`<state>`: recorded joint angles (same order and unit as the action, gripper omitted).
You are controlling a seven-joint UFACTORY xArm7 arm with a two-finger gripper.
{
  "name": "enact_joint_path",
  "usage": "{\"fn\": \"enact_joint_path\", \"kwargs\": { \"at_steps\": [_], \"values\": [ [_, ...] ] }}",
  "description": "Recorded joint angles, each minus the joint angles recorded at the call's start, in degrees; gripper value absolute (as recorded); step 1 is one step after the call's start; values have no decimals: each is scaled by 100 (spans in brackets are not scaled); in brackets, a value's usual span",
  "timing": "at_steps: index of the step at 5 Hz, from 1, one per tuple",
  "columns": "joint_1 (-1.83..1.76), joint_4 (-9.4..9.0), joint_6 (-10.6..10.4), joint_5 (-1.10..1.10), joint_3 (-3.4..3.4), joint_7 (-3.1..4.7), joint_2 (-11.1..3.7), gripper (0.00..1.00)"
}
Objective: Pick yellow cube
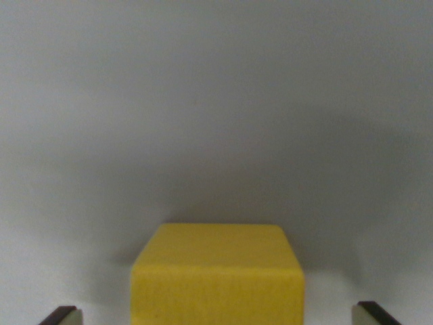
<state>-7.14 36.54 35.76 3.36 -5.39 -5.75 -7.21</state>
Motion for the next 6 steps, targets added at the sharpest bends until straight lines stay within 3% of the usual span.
{"fn": "enact_joint_path", "kwargs": {
  "at_steps": [1,6],
  "values": [
    [0,0,0,0,0,0,0,100],
    [0,22,36,0,1,-1,15,100]
  ]
}}
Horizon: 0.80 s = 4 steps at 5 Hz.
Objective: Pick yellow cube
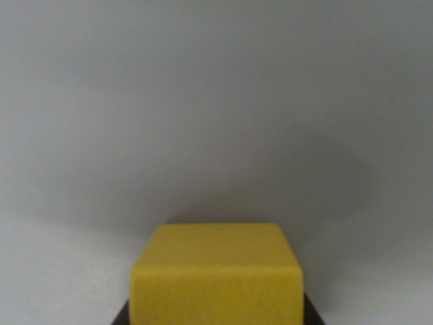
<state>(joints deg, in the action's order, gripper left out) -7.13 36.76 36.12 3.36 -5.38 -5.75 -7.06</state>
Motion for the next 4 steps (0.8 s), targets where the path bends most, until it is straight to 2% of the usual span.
{"fn": "enact_joint_path", "kwargs": {
  "at_steps": [4],
  "values": [
    [1,94,156,1,2,-3,62,100]
  ]
}}
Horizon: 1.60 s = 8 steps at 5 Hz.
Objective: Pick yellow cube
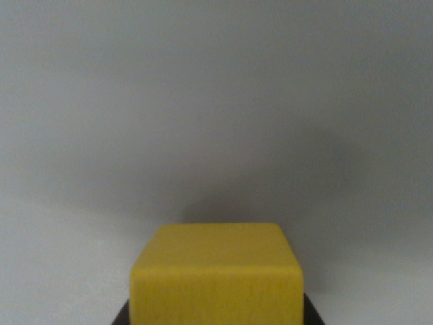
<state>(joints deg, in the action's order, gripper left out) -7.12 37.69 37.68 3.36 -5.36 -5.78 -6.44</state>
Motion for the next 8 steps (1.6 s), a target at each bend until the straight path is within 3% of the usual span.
{"fn": "enact_joint_path", "kwargs": {
  "at_steps": [3,4,5,6,7,8],
  "values": [
    [3,162,269,1,4,-5,108,100],
    [3,162,269,1,4,-5,108,100],
    [4,261,434,2,7,-8,174,100],
    [4,261,434,2,7,-8,174,100],
    [6,376,625,3,10,-12,250,100],
    [6,376,625,3,10,-12,250,100]
  ]
}}
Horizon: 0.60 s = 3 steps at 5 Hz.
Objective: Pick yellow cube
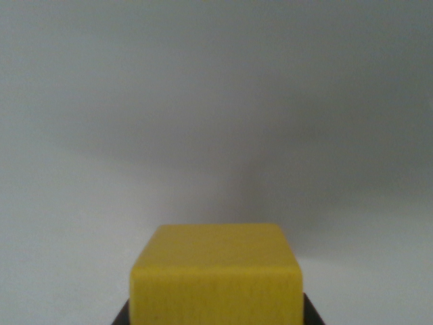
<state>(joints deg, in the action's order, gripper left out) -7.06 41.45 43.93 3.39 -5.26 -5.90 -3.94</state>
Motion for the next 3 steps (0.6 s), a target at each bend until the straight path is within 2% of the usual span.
{"fn": "enact_joint_path", "kwargs": {
  "at_steps": [1,2,3],
  "values": [
    [2,125,208,1,3,-4,83,100],
    [2,125,208,1,3,-4,83,100],
    [4,260,433,2,7,-8,173,100]
  ]
}}
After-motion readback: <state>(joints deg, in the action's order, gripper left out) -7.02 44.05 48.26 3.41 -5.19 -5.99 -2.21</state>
